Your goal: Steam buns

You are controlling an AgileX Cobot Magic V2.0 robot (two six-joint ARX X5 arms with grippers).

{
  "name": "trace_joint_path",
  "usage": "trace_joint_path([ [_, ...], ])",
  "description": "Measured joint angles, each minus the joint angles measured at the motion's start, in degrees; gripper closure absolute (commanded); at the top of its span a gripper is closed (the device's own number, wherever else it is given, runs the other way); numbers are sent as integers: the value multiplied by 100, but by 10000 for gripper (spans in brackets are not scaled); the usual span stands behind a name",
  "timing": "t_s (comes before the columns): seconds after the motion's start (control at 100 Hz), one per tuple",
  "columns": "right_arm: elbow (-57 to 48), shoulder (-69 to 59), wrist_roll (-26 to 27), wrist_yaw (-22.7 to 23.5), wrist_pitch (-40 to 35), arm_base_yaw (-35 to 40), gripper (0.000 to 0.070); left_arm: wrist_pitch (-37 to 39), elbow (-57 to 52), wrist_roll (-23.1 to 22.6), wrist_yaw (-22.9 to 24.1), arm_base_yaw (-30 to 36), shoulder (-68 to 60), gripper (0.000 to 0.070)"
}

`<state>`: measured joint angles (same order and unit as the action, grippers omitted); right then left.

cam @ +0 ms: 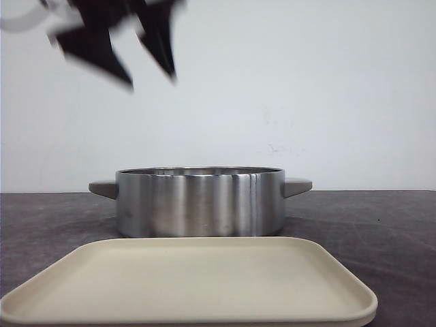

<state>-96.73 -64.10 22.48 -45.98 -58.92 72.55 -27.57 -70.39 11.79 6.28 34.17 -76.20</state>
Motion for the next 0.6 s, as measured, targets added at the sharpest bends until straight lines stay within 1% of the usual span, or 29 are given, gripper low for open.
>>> trace_joint_path([
  [0.02,46,11,-2,-136,-72,0,684,0,-11,0,0,0,181,594],
  [0.04,83,22,-7,-214,-101,0,684,0,-24,0,0,0,358,645],
  [0.07,177,48,-11,-350,-133,0,684,-4,-42,2,0,0,619,696],
  [0.08,225,61,-13,-396,-144,0,684,-4,-48,2,0,0,704,700],
  [0.19,605,188,-17,-616,-31,0,684,-208,-59,22,0,0,1611,700],
  [0.26,1064,385,-17,-658,404,0,684,-483,-59,22,17,0,2135,700],
  [0.34,1659,616,-17,-592,1001,0,684,-846,-59,22,162,0,2675,700],
  [0.4,2129,772,-17,-317,1609,-2,684,-1145,-59,24,267,0,3047,700],
  [0.45,2522,857,-24,70,2166,-24,684,-1377,-59,24,295,0,3320,700],
  [0.53,3091,885,-188,852,3121,-90,684,-1694,-59,24,323,0,3716,700],
  [0.6,3451,802,-496,1624,3936,-149,684,-1867,-59,28,422,0,4024,700],
])
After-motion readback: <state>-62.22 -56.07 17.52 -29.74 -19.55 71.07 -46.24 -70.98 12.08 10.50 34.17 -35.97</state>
